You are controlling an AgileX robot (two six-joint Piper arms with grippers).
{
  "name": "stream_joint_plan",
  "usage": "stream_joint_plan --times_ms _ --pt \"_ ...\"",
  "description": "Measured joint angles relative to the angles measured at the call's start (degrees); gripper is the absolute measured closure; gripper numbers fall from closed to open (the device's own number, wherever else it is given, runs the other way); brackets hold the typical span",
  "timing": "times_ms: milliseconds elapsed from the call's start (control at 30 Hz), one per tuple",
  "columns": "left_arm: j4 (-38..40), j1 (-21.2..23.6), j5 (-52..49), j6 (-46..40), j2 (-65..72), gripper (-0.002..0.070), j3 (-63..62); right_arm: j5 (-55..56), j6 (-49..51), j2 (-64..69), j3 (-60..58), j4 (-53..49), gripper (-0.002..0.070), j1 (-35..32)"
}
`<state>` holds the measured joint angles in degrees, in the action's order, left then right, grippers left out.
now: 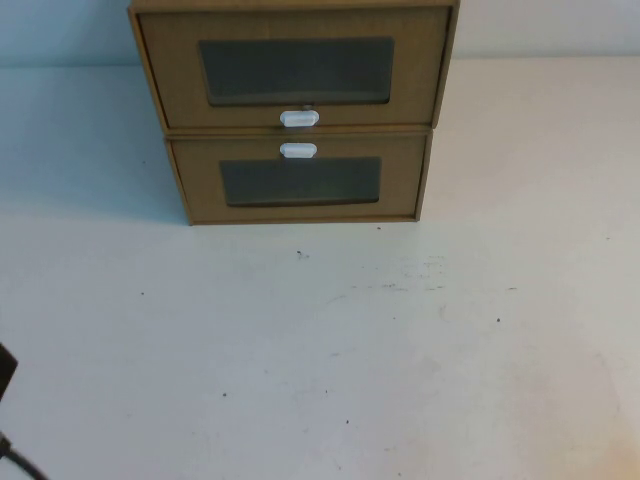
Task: Open the shoe box
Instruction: 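Pull the top drawer of the cardboard box fully open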
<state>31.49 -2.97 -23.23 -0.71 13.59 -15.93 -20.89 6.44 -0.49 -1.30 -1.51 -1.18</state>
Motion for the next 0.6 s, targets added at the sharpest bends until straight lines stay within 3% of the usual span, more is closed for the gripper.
stream_joint_plan --times_ms 400,600 --pt "6.3 -0.4 -18.9 -28.3 32.5 0.0680 -31.2 0.0 0.0 0.0 0.0 0.0 0.0689 0.0" --pt "8.5 -0.4 -24.0 -33.9 46.8 0.0680 -49.4 0.0 0.0 0.0 0.0 0.0 0.0690 0.0"
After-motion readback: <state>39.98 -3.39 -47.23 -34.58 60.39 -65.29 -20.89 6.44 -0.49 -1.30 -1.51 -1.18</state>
